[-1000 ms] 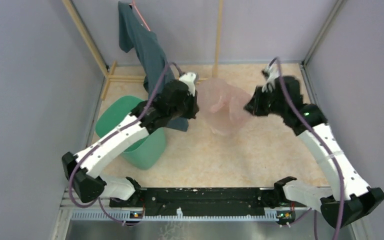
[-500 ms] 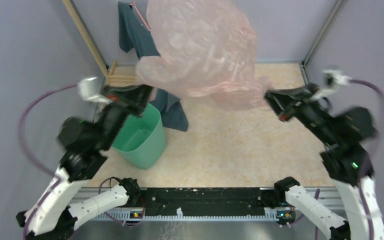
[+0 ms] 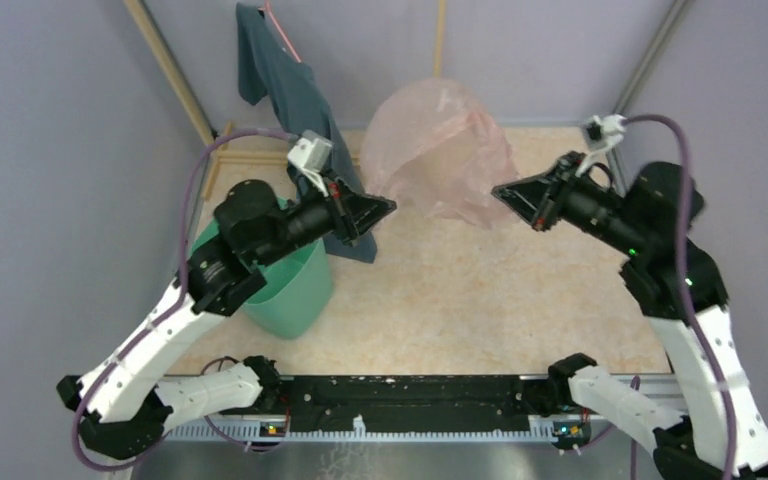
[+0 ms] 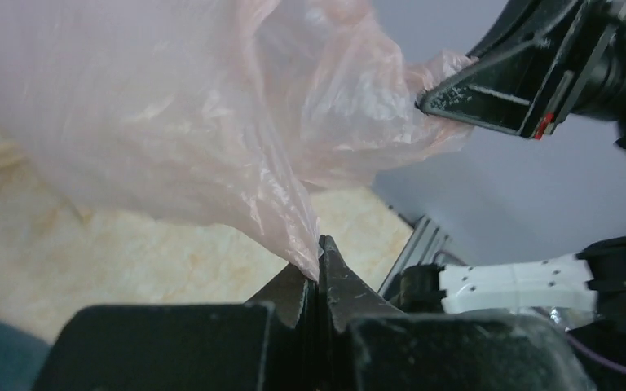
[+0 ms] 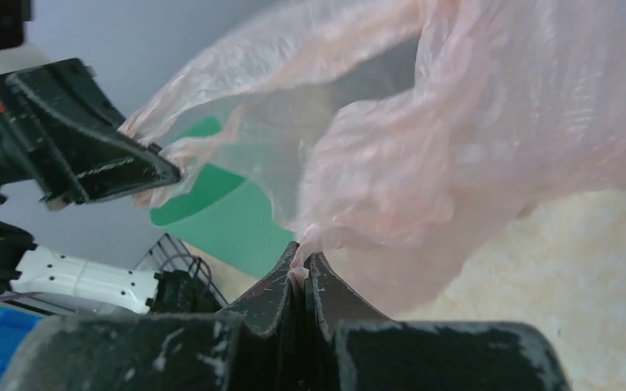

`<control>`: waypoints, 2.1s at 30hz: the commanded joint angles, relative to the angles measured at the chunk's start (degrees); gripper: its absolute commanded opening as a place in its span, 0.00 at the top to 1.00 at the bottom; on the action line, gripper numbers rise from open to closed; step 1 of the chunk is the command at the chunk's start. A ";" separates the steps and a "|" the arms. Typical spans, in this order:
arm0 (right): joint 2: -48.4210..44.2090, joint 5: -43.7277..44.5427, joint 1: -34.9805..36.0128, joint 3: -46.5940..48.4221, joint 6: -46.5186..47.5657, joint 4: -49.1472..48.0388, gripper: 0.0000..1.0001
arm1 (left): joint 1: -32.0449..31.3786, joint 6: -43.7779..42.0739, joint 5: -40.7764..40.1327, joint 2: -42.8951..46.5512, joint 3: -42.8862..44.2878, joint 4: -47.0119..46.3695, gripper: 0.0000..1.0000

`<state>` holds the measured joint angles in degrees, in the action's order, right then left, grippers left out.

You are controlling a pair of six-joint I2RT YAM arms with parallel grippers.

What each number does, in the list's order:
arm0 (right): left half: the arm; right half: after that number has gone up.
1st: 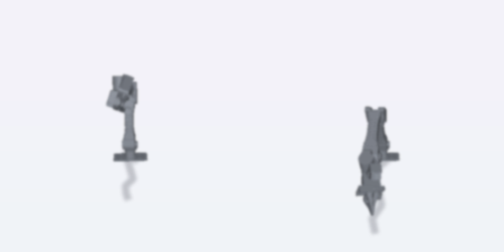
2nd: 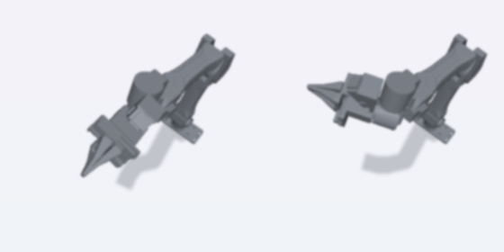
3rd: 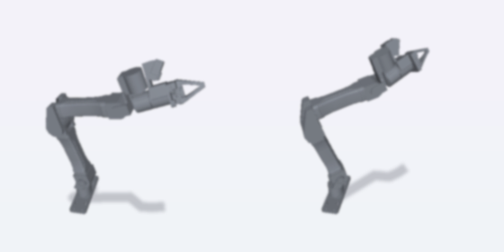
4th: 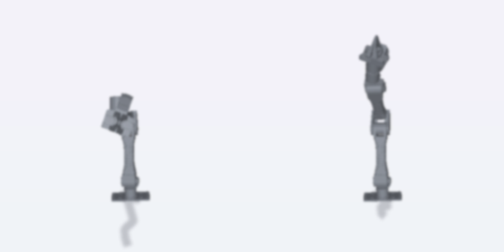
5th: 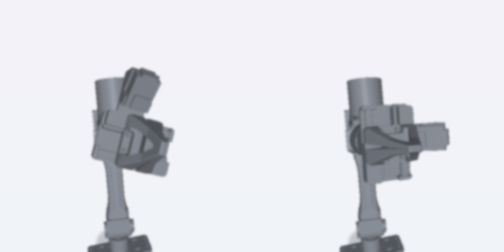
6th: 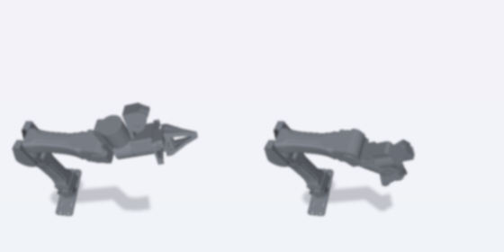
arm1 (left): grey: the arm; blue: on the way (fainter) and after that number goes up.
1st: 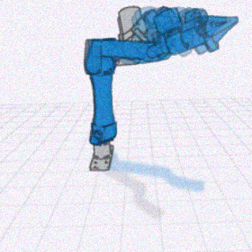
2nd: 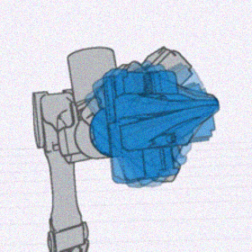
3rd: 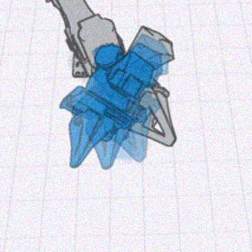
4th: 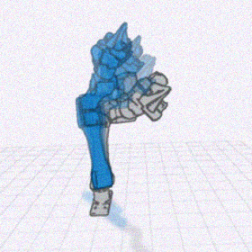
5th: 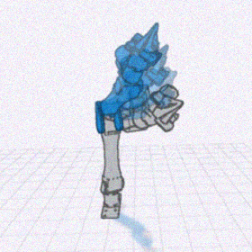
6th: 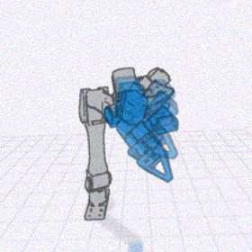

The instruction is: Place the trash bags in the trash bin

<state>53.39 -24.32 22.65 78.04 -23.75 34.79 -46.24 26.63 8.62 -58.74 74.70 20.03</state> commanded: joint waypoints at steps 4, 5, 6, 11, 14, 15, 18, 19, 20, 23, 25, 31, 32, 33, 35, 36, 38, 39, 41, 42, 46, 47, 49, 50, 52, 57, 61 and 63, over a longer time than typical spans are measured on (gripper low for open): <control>-3.23 5.90 0.37 0.25 4.61 4.75 1.00 | -0.12 3.35 -8.02 -0.87 3.65 4.03 1.00; -3.62 5.31 0.37 -0.48 4.58 3.96 1.00 | -0.15 3.30 -7.91 -0.63 3.30 3.88 1.00; -4.34 3.70 0.39 -1.89 4.53 2.43 1.00 | -0.11 3.30 -6.11 -0.44 2.75 2.72 1.00; -2.69 -9.74 0.42 -7.15 2.12 -7.65 1.00 | -0.32 8.11 11.78 -6.68 3.47 -3.52 1.00; -1.90 -14.42 1.86 -11.64 -1.32 -14.38 1.00 | -1.69 11.64 17.46 -11.58 4.73 -5.77 1.00; -2.32 -14.38 2.12 -12.89 -1.71 -15.66 1.00 | -2.08 12.46 17.18 -11.95 4.14 -7.12 1.00; -3.69 -15.03 2.22 -16.42 -2.58 -18.52 1.00 | -2.36 14.98 16.50 -11.48 0.76 -12.53 1.00; -4.06 -15.43 2.22 -17.81 -2.94 -19.55 1.00 | -2.39 15.52 16.26 -11.42 0.07 -13.52 1.00; -4.41 -15.94 2.30 -19.16 -3.82 -20.97 0.98 | -2.41 15.93 16.16 -11.51 -0.39 -14.04 1.00; -5.10 -16.53 2.27 -22.64 -5.32 -24.47 0.89 | -2.39 16.90 15.58 -11.91 -0.78 -14.58 1.00; -5.49 -18.28 2.78 -24.53 -6.28 -27.65 0.82 | -2.37 18.10 15.00 -11.85 -1.19 -14.62 1.00; -7.13 -12.18 7.47 -26.11 0.60 -26.88 0.41 | -2.37 21.62 15.46 -11.83 -4.27 -15.30 1.00; -7.20 -10.63 8.37 -26.02 1.98 -26.08 0.36 | -2.37 21.99 15.02 -11.69 -4.57 -15.29 1.00; -7.24 -9.24 9.25 -26.05 3.27 -25.60 0.31 | -2.37 22.38 14.56 -11.64 -4.80 -15.29 1.00; -7.48 -5.57 11.27 -26.01 5.04 -25.31 0.24 | -2.37 23.02 14.11 -11.69 -4.71 -15.37 1.00; -7.58 -2.14 12.60 -26.02 5.68 -25.18 0.22 | -2.38 23.44 14.25 -11.87 -4.61 -15.44 1.00; -7.53 6.03 15.72 -26.32 6.55 -25.03 0.20 | -2.40 24.21 15.30 -12.51 -4.12 -15.99 1.00; -7.51 10.33 17.29 -26.62 6.86 -25.03 0.20 | -2.37 24.51 15.77 -12.86 -3.81 -16.19 1.00; -7.51 17.32 20.58 -27.35 7.85 -25.38 0.19 | -2.49 25.05 15.90 -13.34 -3.15 -16.24 1.00; -7.51 20.62 21.88 -27.68 8.42 -25.81 0.19 | -2.60 25.31 15.87 -13.33 -3.14 -16.32 1.00; -5.91 30.00 27.86 -28.56 12.35 -30.13 0.18 | -2.97 26.58 14.99 -13.16 -3.30 -16.80 0.99; -5.19 33.38 29.50 -28.71 12.90 -31.10 0.17 | -3.02 26.89 14.84 -13.15 -3.17 -16.85 0.99; -3.70 41.48 32.53 -29.67 14.48 -34.59 0.17 | -3.17 27.19 14.03 -12.96 -3.14 -16.82 0.98; -3.16 43.77 33.59 -30.29 15.22 -37.39 0.17 | -3.23 27.36 13.29 -12.64 -3.22 -16.71 0.96; -2.27 43.74 34.11 -33.06 16.16 -44.04 0.26 | -3.47 27.85 11.88 -11.93 -3.70 -16.68 0.92; 0.82 40.15 34.12 -38.82 16.01 -59.78 0.94 | -3.51 25.67 7.11 -9.11 -2.53 -12.15 0.40; 0.75 42.86 34.07 -41.44 14.37 -59.31 1.00 | -3.43 18.05 -3.95 -4.12 5.38 8.22 0.02; -0.32 43.78 33.53 -41.83 13.34 -56.22 1.00 | -3.36 15.15 -13.31 -2.11 10.04 20.03 0.01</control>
<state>54.33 15.86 56.77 36.67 -8.80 -18.09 -49.39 49.12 10.02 -67.85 75.07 20.36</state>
